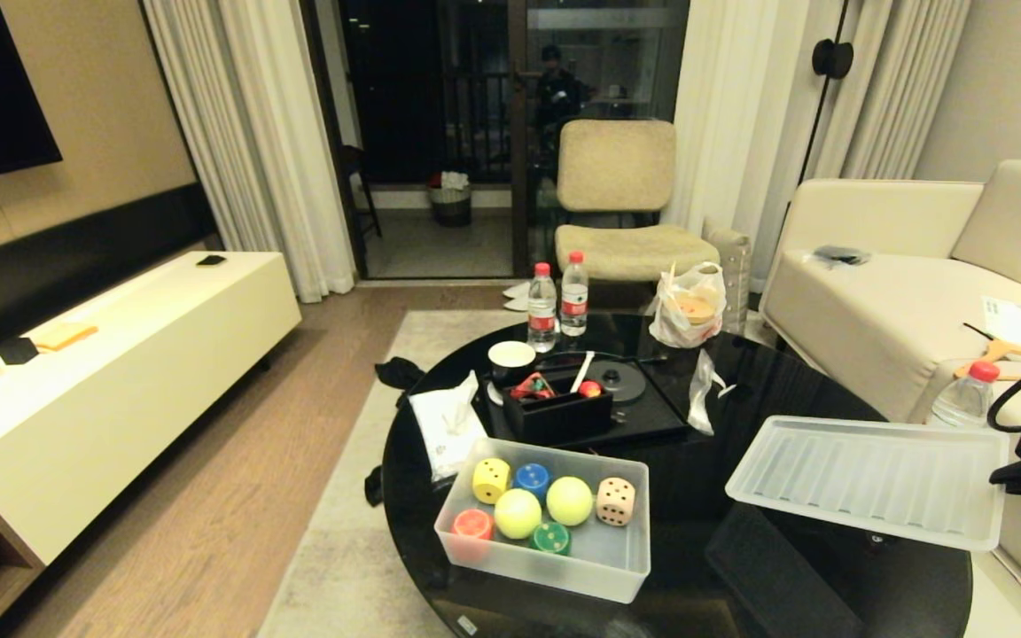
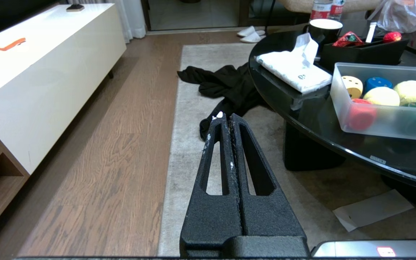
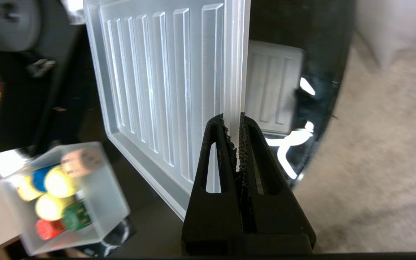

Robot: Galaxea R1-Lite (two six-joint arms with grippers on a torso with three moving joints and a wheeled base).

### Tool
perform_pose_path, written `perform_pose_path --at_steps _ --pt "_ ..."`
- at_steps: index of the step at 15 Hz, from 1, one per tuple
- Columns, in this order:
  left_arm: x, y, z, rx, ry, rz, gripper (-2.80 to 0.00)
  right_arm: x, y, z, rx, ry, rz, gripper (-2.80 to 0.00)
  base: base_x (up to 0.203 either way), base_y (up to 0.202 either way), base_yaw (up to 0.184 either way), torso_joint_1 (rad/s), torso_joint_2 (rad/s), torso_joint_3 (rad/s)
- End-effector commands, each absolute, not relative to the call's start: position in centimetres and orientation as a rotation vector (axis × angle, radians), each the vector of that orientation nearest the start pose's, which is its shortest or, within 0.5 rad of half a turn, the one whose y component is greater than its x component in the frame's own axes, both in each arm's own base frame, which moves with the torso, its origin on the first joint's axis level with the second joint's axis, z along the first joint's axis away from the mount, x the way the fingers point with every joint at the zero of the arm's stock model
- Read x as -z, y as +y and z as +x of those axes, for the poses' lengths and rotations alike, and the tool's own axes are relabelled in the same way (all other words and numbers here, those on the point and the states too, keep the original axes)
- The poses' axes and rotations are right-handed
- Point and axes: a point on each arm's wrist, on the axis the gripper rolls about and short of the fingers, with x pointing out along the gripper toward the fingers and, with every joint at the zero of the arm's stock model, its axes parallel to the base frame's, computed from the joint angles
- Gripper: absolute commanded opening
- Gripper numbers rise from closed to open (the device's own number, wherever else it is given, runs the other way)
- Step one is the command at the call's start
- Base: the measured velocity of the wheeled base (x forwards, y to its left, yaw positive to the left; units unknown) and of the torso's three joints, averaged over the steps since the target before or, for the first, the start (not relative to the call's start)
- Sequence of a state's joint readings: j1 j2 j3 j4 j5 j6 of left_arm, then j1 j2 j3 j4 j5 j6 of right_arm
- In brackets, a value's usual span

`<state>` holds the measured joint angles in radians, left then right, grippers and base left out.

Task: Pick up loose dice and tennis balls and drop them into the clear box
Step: Close the lid

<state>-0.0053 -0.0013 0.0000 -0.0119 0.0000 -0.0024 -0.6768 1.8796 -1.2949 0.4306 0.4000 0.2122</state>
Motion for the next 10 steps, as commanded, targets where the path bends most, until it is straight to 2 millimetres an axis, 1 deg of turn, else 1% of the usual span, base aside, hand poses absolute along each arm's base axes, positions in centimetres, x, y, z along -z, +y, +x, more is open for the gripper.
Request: perform_pose_path --at_steps 1,5,7,8,10 --pt "-7.6 0.0 -2.3 0.005 -0.009 -0.003 -2.80 -18.1 -19.6 25.9 0.310 0.808 0.730 -2.80 0.000 0.000 0.000 0.000 0.00 0.000" --pt "-7.6 0.0 -2.3 0.005 -0.009 -0.003 -2.80 -19.1 -19.3 25.7 0.280 0.783 0.745 -2.80 0.000 0.000 0.000 0.000 0.00 0.000" --pt "-7.6 0.0 -2.3 0.006 -0.009 -0.003 -2.80 -19.8 -19.1 25.8 0.247 0.796 0.779 -2.80 0.000 0.000 0.000 0.000 0.00 0.000" --pt "-7.6 0.0 -2.3 0.006 -0.010 -0.003 -2.80 -20.2 -19.0 26.0 0.225 0.800 0.797 -2.80 0.000 0.000 0.000 0.000 0.00 0.000" --pt "-7.6 0.0 -2.3 0.006 -0.011 -0.003 -2.80 -20.9 -17.9 27.1 0.185 0.821 0.811 -2.80 0.000 0.000 0.000 0.000 0.00 0.000"
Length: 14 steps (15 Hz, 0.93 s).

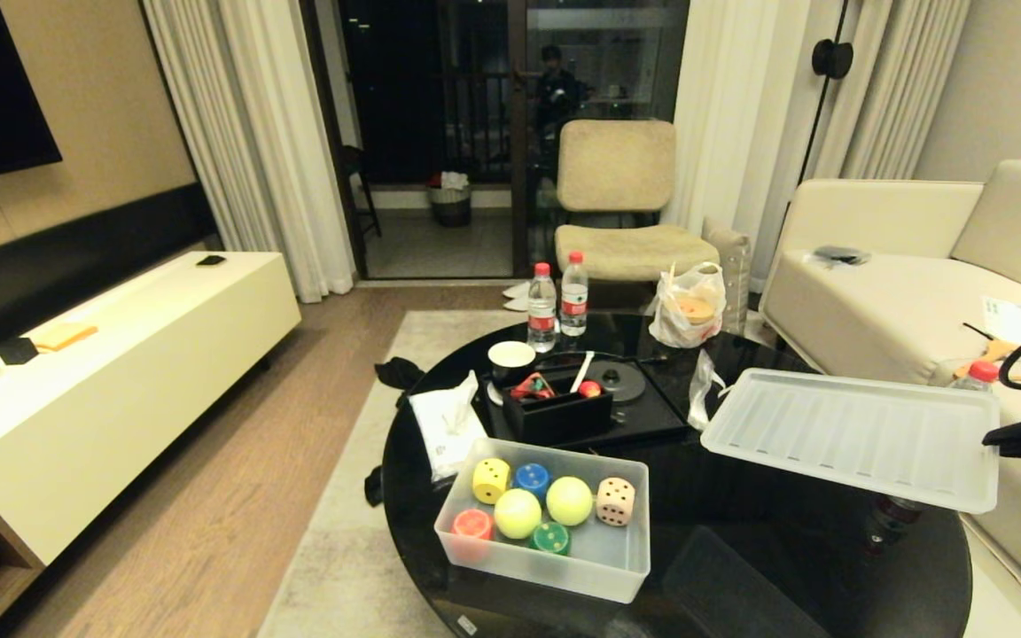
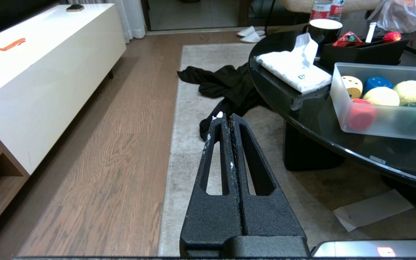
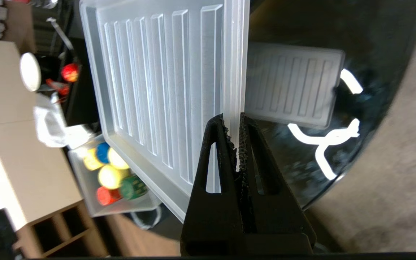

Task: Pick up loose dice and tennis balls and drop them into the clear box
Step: Close the lid

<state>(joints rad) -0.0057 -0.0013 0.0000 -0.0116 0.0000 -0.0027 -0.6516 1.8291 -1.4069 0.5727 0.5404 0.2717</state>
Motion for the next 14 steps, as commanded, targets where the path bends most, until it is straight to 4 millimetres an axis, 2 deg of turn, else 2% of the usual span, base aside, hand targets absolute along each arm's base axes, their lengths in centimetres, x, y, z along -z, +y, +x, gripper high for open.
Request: perform_pose_path --at_steps 1,8,14 --pt "-7.6 0.0 -2.3 0.006 -0.009 -0.003 -2.80 -21.1 -17.3 27.6 0.166 0.826 0.806 -2.80 0.000 0.000 0.000 0.000 0.00 0.000" --pt "-7.6 0.0 -2.3 0.006 -0.010 -0.003 -2.80 -22.2 -11.3 31.7 0.043 0.868 0.736 -2.80 0.000 0.000 0.000 0.000 0.00 0.000" --pt "-7.6 0.0 -2.3 0.006 -0.009 -0.003 -2.80 -20.8 -7.7 34.4 -0.007 0.942 0.714 -2.80 0.000 0.000 0.000 0.000 0.00 0.000"
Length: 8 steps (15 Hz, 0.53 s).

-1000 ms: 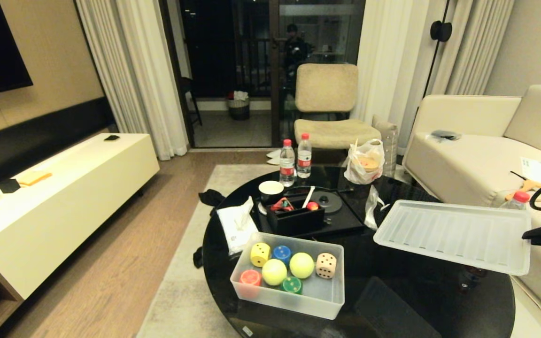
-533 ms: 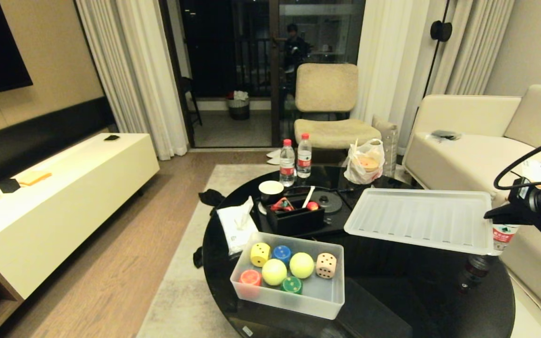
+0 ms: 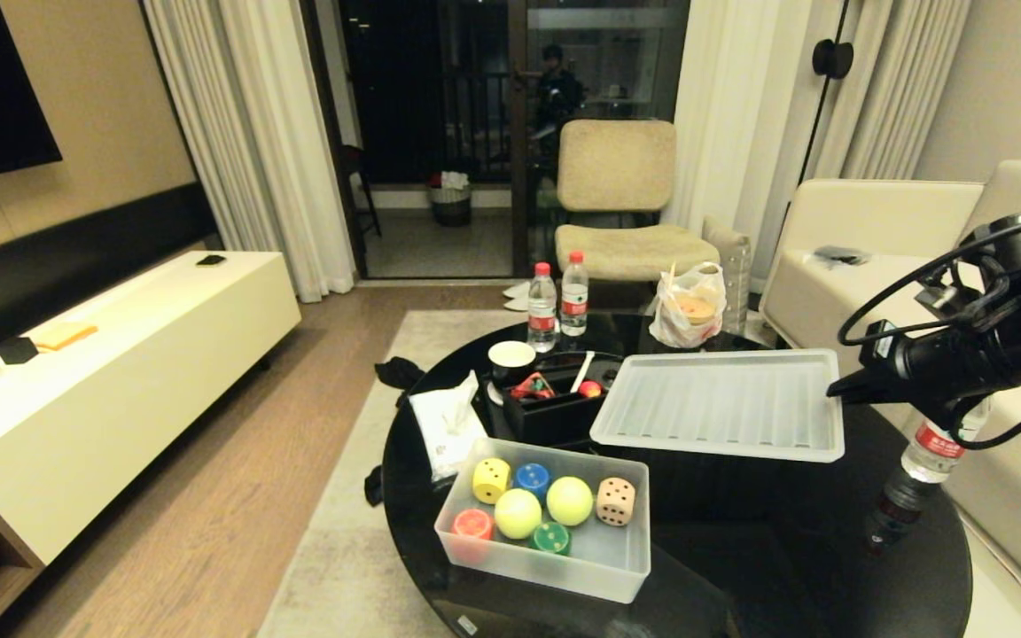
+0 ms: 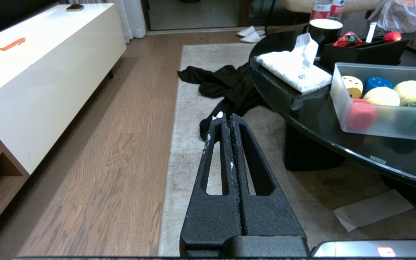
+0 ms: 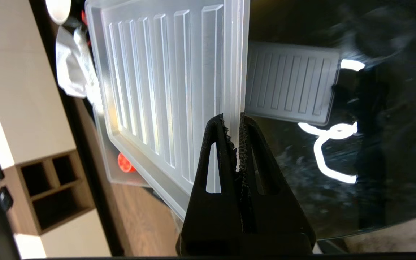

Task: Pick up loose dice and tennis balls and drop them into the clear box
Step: Close the lid

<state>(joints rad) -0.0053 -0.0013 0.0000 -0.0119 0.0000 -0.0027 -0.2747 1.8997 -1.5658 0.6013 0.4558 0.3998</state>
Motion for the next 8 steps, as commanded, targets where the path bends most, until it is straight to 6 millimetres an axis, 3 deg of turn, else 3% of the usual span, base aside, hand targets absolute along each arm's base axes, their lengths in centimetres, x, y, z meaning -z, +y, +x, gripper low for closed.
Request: perform_pose_path --at_steps 1,8 --pt "-7.6 0.0 -2.3 0.006 -0.011 -0.003 -2.80 -20.5 -7.2 34.7 -0.011 0.956 0.723 -2.80 0.000 0.000 0.000 0.000 0.00 0.000" --pt "-7.6 0.0 -2.3 0.005 -0.011 -0.003 -2.80 -18.7 -2.3 37.9 -0.107 1.035 0.700 -2.80 0.000 0.000 0.000 0.000 0.00 0.000"
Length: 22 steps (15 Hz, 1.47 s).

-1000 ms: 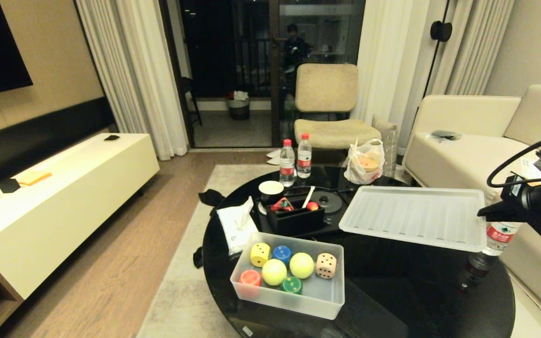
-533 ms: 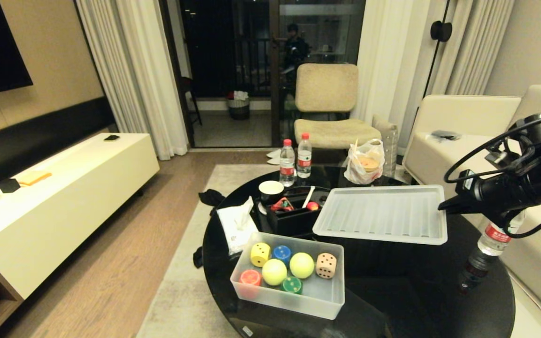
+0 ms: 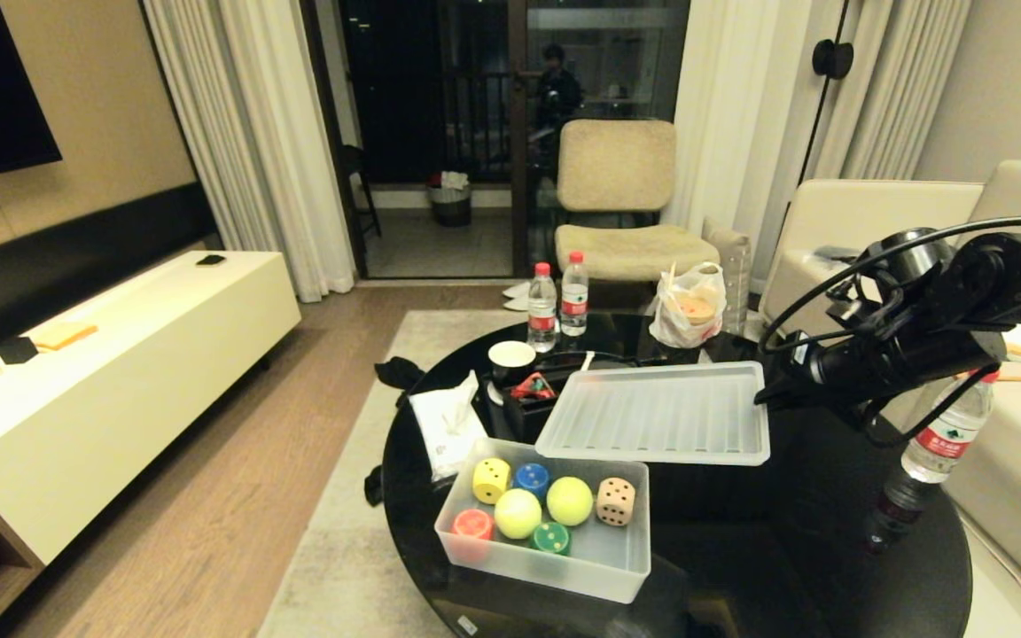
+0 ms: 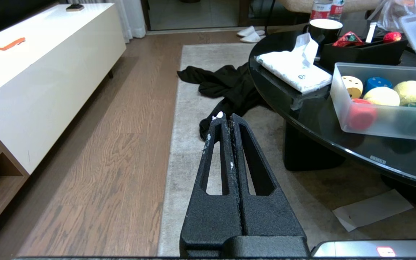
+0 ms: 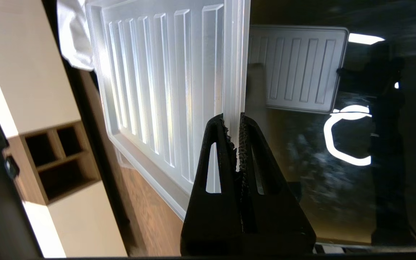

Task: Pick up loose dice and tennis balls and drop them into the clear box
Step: Close the lid

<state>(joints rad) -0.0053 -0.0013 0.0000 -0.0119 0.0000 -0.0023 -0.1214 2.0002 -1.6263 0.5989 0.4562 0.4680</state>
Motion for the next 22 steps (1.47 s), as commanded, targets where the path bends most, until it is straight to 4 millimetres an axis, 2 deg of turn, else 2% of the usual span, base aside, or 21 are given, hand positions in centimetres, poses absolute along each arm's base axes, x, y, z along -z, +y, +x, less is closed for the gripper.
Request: perform_pose_path --at_steps 1,8,13,22 --pt "-7.6 0.0 -2.3 0.006 -0.011 -0.003 -2.80 -18.4 -1.7 38.3 -0.119 1.044 0.692 -2.80 0.000 0.000 0.000 0.000 0.00 0.000" --pt "-7.6 0.0 -2.3 0.006 -0.009 -0.003 -2.80 -17.6 0.6 38.6 -0.159 1.090 0.671 -2.80 0.000 0.000 0.000 0.000 0.00 0.000" --pt "-7.6 0.0 -2.3 0.006 -0.009 -0.003 -2.80 -16.2 3.1 38.3 -0.202 1.159 0.638 -2.80 0.000 0.000 0.000 0.000 0.00 0.000" --pt "-7.6 0.0 -2.3 0.006 -0.009 -0.003 -2.80 -14.3 4.6 38.5 -0.216 1.224 0.623 -2.80 0.000 0.000 0.000 0.000 0.00 0.000"
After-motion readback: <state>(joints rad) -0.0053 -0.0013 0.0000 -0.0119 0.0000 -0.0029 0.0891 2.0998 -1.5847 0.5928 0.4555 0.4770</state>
